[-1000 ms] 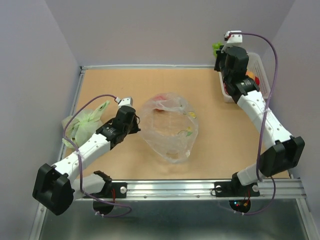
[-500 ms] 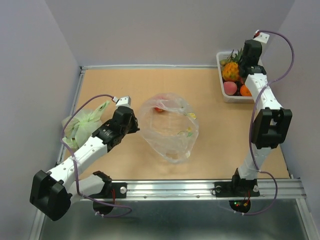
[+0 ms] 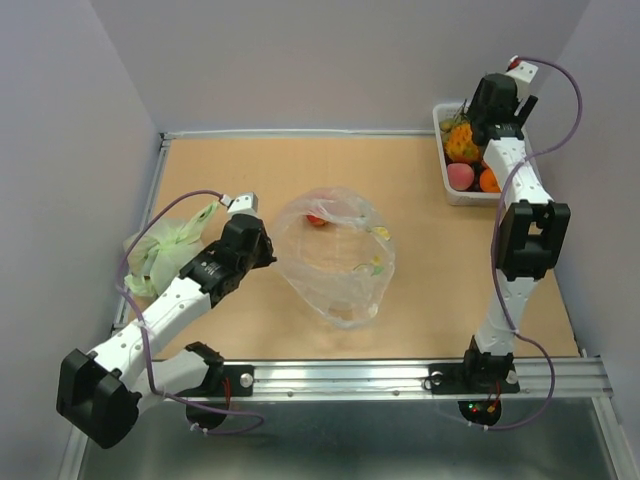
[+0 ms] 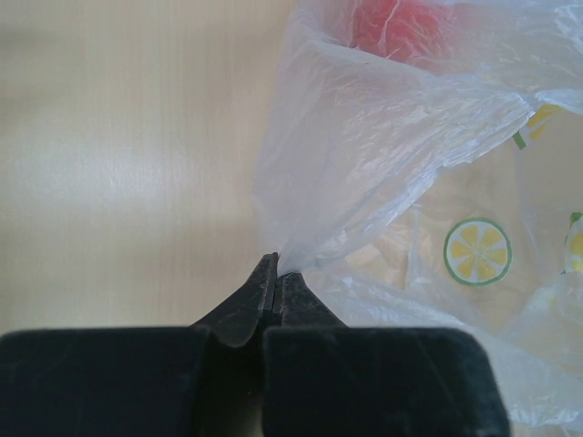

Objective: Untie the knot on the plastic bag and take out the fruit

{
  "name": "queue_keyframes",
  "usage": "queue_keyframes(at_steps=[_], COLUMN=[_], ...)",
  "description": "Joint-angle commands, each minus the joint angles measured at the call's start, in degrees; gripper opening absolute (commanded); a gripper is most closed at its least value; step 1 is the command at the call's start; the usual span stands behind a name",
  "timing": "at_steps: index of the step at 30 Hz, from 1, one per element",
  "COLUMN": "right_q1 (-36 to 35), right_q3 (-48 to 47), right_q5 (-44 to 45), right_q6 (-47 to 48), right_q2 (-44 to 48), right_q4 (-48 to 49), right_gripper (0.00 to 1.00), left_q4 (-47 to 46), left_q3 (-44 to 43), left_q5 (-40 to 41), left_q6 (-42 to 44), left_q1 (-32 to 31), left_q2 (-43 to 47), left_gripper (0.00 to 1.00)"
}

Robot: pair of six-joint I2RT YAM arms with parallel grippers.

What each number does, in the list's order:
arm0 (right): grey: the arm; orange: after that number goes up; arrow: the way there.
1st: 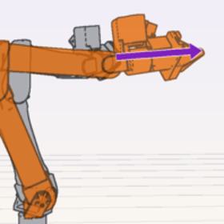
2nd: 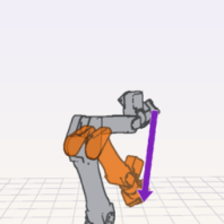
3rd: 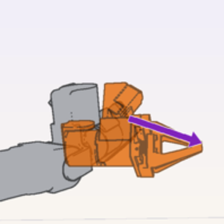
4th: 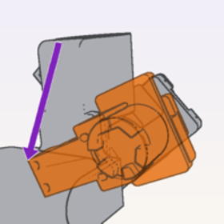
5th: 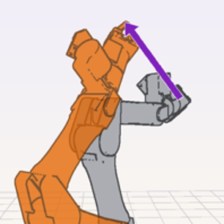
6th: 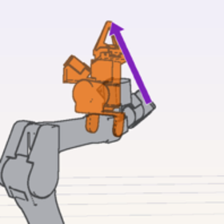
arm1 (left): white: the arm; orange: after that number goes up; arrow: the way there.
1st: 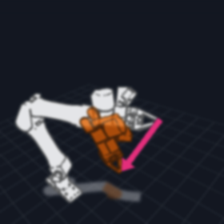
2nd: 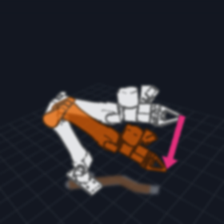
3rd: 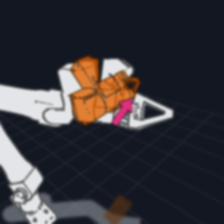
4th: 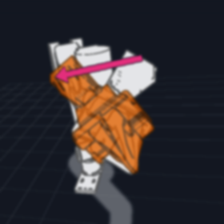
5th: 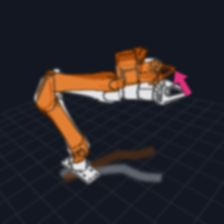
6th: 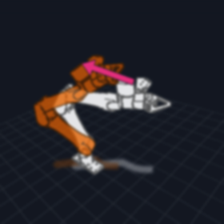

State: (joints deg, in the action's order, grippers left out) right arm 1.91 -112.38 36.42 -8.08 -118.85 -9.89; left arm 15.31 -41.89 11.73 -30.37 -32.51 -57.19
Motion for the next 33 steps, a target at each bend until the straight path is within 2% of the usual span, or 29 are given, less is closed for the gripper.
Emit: queue_keyframes(at_steps=[1, 3, 7, 12, 18, 21, 23, 25, 29, 33], right_q1=[0.4, 0.3, -1.7, -9.7, -18.7, -20.7, -21.9, -22.6, -24.5, -30.4], right_q3=[3.4, 7.6, 15.9, 27.3, 38.7, 41.8, 43.2, 45.0, 47.7, 49.5], right_q5=[-4.7, -13.2, -23.7, -35.9, -47.9, -52.1, -53.6, -56.9, -61.6, -64.5], right_q6=[-2.5, -2.4, -0.5, 0.1, 1.6, 2.2, 1.9, 1.2, -0.7, -3.0], right_q2=[8.7, 13.2, 20.0, 32.9, 42.6, 47.3, 50.1, 51.6, 53.9, 54.5], right_q4=[2.5, 2.4, 2.4, 2.5, 2.7, 2.6, 2.5, 2.4, 2.1, 1.6], right_gripper=[0.92, 0.94, 0.95, 0.95, 0.95, 0.95, 0.95, 0.95, 0.94, 0.93], left_q4=[0.2, 0.2, 0.2, 0.3, 1.7, 0.7, 0.4, 0.9, 1.7, 0.9], left_q3=[-1.3, -2.0, -4.1, -11.5, -29.7, -36.1, -35.6, -33.3, -25.0, -16.3], left_q5=[1.9, 2.2, 3.4, 6.4, 7.5, 8.1, 3.5, 2.3, 0.0, -0.8], left_q6=[0.1, 0.6, 2.0, 6.8, 15.2, 17.7, 17.5, 15.3, 11.0, 8.3], left_q1=[0.1, 0.1, 0.3, 0.3, -0.9, -7.6, -8.5, -8.6, -8.6, -8.6], left_q2=[1.4, 0.9, -0.6, -4.1, -9.7, -10.5, -10.9, -11.5, -11.0, -8.2], left_gripper=[0.00, 0.00, 0.00, 0.00, 0.00, 0.00, 0.00, 0.00, 0.00, 0.00])
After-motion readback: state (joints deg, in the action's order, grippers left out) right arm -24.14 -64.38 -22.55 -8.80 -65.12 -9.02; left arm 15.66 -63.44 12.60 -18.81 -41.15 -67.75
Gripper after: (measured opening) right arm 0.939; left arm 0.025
